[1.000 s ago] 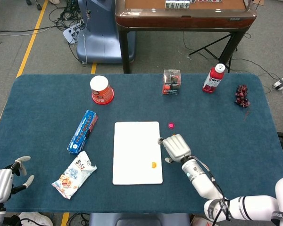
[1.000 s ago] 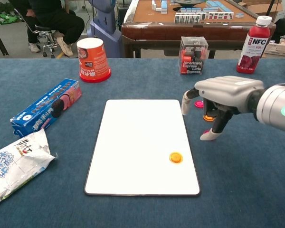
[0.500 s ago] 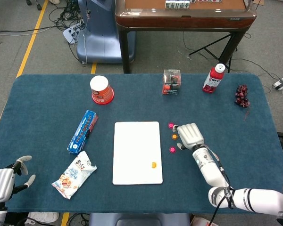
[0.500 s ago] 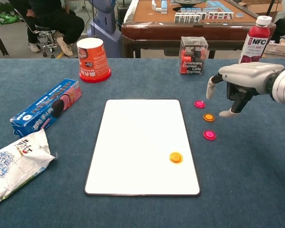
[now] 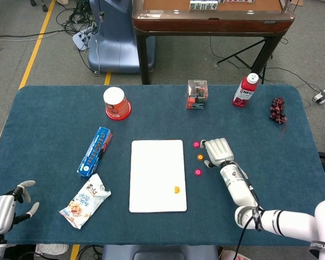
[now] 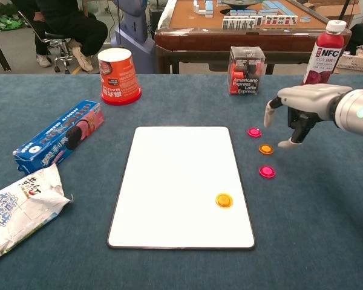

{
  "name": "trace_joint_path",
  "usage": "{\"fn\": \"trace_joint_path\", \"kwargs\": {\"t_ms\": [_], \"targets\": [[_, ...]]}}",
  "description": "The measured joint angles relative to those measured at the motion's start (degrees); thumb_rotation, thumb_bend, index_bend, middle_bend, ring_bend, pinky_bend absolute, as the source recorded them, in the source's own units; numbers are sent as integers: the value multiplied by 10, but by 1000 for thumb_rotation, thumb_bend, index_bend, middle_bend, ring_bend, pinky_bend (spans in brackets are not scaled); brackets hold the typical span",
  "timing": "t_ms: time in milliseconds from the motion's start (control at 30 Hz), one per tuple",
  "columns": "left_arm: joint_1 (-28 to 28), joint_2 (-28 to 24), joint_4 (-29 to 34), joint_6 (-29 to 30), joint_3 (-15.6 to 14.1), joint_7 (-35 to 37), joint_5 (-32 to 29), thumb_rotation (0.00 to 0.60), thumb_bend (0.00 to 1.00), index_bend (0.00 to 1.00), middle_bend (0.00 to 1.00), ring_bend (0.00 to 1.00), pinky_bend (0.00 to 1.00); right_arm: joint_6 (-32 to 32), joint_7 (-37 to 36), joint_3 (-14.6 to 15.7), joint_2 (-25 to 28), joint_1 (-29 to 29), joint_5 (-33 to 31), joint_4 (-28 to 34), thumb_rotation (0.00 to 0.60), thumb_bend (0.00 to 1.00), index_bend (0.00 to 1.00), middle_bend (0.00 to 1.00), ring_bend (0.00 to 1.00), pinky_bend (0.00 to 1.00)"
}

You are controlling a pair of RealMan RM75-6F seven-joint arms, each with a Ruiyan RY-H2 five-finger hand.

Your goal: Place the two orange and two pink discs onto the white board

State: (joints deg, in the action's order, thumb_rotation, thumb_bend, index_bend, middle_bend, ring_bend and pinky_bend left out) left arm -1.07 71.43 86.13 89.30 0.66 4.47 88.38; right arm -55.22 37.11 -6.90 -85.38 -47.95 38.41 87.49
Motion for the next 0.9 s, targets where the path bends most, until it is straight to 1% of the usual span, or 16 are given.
{"fn": "trace_joint_path", "kwargs": {"t_ms": [200, 567, 900], "targets": [[1, 3, -6, -2, -2, 3, 0, 600, 271, 352, 604, 575, 817, 11, 3, 2, -16, -6, -13, -20, 600, 232, 327, 1000, 1000, 1000], [2, 4, -9, -2, -3, 5, -1, 600, 271, 352, 604, 575, 817, 25, -9, 5, -33, -7, -18, -50, 600, 247, 377, 1000, 1000, 1000], [3, 8, -10, -4, -5, 4, -1, 600, 270, 353, 604, 575, 817, 35, -11, 2, -48, -12, -29, -72, 600, 250, 380, 1000, 1000, 1000]]}}
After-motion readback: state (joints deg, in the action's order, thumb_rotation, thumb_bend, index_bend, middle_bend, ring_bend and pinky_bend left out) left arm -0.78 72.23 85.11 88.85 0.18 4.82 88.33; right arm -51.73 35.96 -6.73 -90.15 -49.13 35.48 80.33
